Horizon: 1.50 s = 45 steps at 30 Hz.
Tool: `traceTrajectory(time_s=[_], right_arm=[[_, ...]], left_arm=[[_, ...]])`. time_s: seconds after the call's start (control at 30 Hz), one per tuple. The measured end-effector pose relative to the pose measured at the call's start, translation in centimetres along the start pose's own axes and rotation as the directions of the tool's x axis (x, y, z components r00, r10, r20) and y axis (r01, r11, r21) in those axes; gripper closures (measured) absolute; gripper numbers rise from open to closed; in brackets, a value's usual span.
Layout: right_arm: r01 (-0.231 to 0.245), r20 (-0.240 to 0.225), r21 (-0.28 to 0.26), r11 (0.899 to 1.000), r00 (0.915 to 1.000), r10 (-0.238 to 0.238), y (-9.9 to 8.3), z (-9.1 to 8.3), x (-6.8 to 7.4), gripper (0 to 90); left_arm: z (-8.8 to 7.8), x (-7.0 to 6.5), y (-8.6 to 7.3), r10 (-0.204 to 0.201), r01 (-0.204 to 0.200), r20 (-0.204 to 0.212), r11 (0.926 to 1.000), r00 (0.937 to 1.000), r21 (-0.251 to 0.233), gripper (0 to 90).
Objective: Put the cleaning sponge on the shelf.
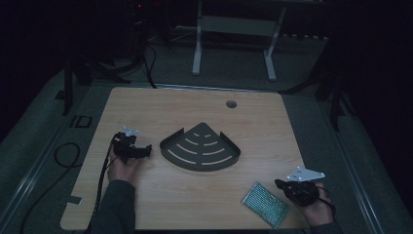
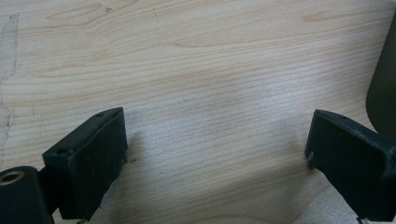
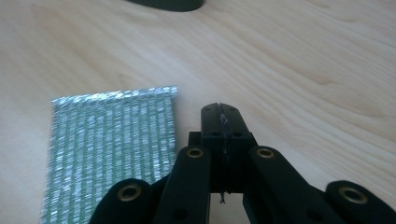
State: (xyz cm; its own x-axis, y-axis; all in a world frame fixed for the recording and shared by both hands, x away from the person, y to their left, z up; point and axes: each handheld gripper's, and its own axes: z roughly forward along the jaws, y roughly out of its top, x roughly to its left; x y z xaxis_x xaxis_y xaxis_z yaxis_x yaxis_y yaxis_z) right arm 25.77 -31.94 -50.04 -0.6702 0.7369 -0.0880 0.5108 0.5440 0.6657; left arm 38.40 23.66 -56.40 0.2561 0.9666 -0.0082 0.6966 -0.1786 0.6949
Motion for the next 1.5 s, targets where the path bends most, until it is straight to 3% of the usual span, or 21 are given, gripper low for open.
traceTrajectory(time_s=[0.23,0.6,0.73,1.03,1.5], right_arm=[[0.022,-0.036,0.013,1.000,0.9991,-0.022,-0.6,0.5,2.2,89.9],[0.020,-0.063,0.020,1.000,0.9978,-0.019,-1.8,0.4,3.7,89.9],[0.020,-0.047,0.047,0.999,0.9987,-0.018,-2.2,1.2,3.6,90.0],[0.003,-0.026,0.044,0.999,0.9997,-0.002,-1.8,1.7,2.9,90.0],[-0.010,0.017,0.051,0.999,0.9998,0.009,-0.2,3.4,1.0,90.0]], left_arm=[[0.0,0.0,0.0,0.000,0.000,0.000,1.0000,1.0000,0.000,6.1],[0.0,0.0,0.0,0.000,0.000,0.000,1.0000,1.0000,0.001,6.2],[0.0,0.0,0.0,0.000,0.000,0.000,1.0000,1.0000,0.000,6.2],[0.0,0.0,0.0,0.000,0.000,0.000,1.0000,1.0000,0.000,6.1],[0.0,0.0,0.0,0.000,0.000,0.000,1.0000,1.0000,0.000,6.2]])
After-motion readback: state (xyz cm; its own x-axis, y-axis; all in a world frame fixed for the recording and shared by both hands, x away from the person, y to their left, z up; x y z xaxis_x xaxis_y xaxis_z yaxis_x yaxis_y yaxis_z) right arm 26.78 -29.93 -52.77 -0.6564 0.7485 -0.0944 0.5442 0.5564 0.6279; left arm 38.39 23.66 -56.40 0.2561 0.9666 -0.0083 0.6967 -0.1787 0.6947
